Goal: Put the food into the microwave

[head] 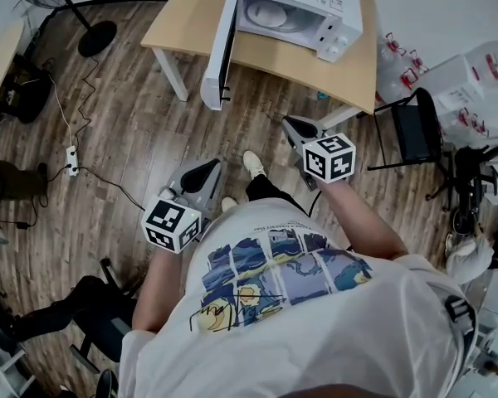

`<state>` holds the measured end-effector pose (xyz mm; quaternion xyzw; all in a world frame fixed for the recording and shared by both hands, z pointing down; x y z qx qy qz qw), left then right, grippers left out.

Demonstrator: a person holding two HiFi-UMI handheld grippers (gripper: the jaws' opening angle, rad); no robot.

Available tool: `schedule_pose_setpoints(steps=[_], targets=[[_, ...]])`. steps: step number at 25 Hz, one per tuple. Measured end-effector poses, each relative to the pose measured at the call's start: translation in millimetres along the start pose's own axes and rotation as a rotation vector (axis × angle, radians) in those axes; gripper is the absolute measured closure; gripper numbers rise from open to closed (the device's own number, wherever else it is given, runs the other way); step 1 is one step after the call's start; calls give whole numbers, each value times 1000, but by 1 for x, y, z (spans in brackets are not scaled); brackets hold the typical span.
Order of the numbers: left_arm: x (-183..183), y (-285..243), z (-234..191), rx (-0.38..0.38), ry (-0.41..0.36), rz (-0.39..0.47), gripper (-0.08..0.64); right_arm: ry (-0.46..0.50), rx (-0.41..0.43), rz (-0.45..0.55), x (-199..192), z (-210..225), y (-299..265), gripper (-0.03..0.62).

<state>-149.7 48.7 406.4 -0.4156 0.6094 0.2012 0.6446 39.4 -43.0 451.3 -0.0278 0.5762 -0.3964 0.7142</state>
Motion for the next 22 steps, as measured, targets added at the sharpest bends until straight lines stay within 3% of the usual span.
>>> schedule_pose_setpoints(steps=[22], targets=[[5, -18, 2, -24, -11, -8, 552, 14, 29, 10, 5, -2, 2, 586]])
Point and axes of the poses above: the fingertips, and each gripper's own axes: y backward along the fingers, z to its right, x out of its top, the point moved 2 cm from there along y, backward along the fingers, and after that the axes turned 10 degrees about -y, right-handed, at the moved point
